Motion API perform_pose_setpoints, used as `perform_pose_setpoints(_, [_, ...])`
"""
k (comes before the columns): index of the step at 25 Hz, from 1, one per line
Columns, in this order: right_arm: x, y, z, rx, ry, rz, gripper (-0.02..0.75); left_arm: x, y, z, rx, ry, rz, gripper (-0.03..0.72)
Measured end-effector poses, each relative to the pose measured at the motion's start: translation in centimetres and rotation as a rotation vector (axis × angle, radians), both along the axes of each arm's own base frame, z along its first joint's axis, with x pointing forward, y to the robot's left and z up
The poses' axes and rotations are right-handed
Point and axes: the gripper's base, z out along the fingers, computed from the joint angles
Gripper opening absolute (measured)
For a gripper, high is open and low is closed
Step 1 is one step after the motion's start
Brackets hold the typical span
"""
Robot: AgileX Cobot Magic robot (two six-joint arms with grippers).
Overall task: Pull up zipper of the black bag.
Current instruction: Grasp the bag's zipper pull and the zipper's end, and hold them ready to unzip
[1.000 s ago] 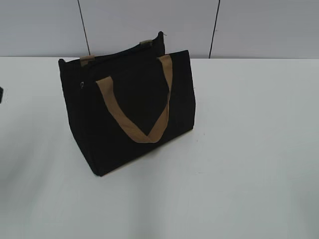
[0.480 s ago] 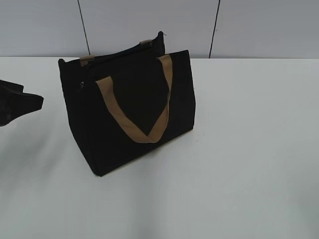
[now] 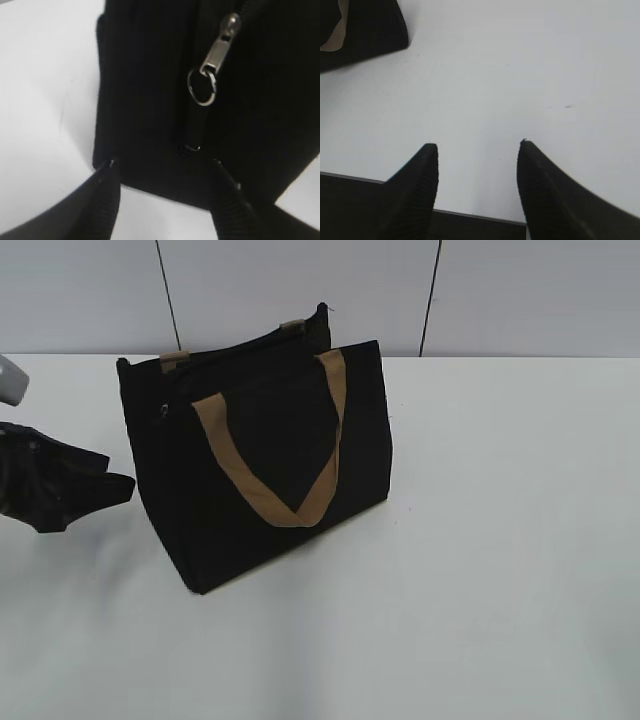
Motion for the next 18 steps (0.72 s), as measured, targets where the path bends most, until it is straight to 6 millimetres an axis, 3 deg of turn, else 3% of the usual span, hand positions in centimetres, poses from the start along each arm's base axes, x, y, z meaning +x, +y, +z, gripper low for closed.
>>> perform_pose_setpoints(18, [0.0, 0.0, 0.0, 0.001, 0.001, 0.0, 0.389, 0.5, -0.8, -2.5, -0.014, 0.011, -0.135, 0.401])
